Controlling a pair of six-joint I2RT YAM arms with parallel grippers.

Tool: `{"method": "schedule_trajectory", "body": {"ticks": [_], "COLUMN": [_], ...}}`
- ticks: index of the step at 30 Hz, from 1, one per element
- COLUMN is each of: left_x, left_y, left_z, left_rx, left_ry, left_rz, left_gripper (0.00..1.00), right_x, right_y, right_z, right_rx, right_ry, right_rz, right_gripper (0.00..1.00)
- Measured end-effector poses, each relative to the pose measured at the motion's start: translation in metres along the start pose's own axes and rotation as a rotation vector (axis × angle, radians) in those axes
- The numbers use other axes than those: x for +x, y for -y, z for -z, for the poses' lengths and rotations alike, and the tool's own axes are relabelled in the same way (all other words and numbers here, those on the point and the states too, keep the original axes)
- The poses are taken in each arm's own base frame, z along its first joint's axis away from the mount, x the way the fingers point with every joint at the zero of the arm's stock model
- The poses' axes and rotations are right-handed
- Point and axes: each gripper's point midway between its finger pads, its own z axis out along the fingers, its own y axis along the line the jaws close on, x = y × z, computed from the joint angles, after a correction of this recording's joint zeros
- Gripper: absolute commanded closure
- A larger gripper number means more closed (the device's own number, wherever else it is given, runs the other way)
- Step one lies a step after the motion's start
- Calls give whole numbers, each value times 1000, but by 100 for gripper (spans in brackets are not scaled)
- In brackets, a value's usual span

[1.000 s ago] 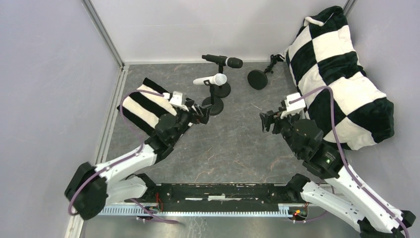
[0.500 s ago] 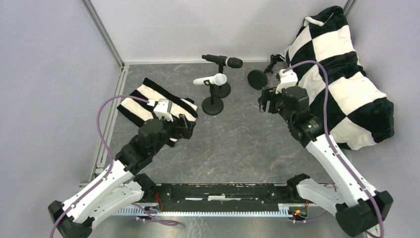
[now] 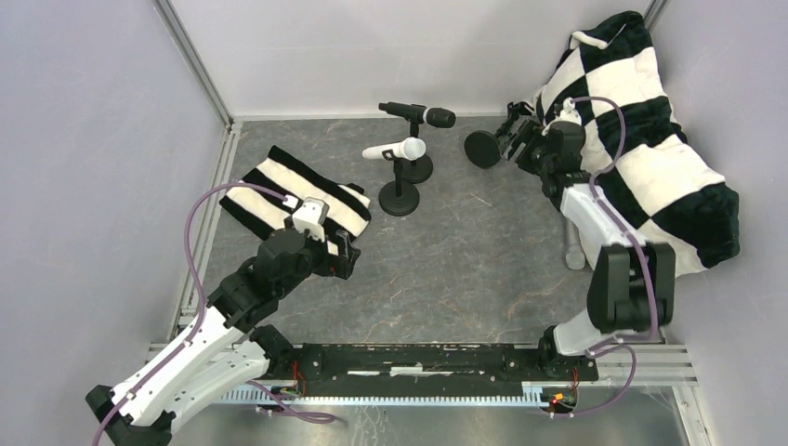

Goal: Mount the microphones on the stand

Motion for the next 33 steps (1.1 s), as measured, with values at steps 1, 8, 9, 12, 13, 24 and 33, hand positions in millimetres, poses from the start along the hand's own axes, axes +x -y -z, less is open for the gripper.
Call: {"method": "schedule_trajectory", "body": {"ticks": [1,8,9,12,13,24,33], "left_x": [0,-4,-7,-7,-6,-1,-1], "left_y": [0,-2,-1,0,0,-1,-1], "left_z": [1,11,12,9,8,3,3], "left_rx": [5,22,26,26,24,16,15], "left_ry": [3,69,81,78,70,45,46], "left_rz": [-4,-4,-2,-6,-8,-15,-15], "left_gripper": [0,0,0,0,0,0,0], "right_x": [-2,-27,-31,-39,-41,-31,18], "right_y": [1,9,11,18,21,48,61], "right_z": [-11,-83,-94,-121,-132,-200,-237], "right_rx": [8,53,61,93,109,221,231], "right_ry": [0,58,69,95,102,108,19], "right_rz": [-20,-169,-187,-238,-254,-359,-392], "right_gripper": [23,27,27,28,28,31,32]}}
